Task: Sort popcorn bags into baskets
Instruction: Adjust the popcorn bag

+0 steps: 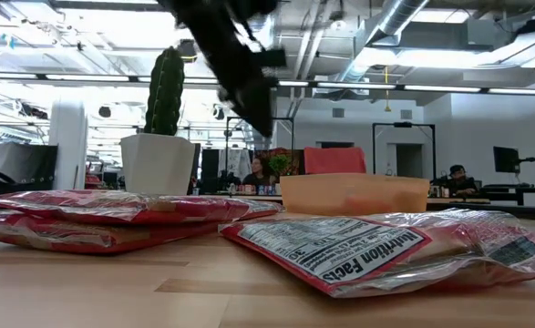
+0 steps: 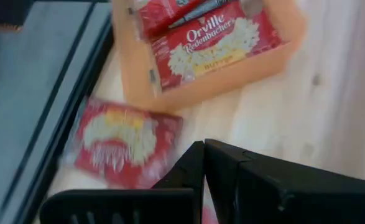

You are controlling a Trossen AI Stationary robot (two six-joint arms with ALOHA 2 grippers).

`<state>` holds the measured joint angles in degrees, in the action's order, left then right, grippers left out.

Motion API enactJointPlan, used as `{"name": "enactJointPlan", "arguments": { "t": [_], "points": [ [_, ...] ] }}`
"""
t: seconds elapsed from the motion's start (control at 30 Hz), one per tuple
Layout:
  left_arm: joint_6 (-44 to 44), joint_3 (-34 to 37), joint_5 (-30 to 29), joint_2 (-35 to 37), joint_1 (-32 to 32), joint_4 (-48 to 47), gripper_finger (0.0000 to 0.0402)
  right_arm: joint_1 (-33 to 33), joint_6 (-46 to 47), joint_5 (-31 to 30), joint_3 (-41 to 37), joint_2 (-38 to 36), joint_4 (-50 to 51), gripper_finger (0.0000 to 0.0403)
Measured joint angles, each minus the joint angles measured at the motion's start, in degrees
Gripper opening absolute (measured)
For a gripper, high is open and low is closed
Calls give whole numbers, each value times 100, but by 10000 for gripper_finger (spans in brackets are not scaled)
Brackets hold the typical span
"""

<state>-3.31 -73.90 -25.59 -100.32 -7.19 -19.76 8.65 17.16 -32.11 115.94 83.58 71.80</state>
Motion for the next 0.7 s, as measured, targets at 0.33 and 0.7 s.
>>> {"name": "enactJointPlan", "arguments": {
  "t": [0.33,0.7],
  "points": [
    [-1776,-219,490,-691,-1184,393,0,-480,570,-568,0,-491,502,13],
    [-2380,-217,597,-1418,-1658,551,0,-667,650,-820,-7,-501,591,14]
  ]
}}
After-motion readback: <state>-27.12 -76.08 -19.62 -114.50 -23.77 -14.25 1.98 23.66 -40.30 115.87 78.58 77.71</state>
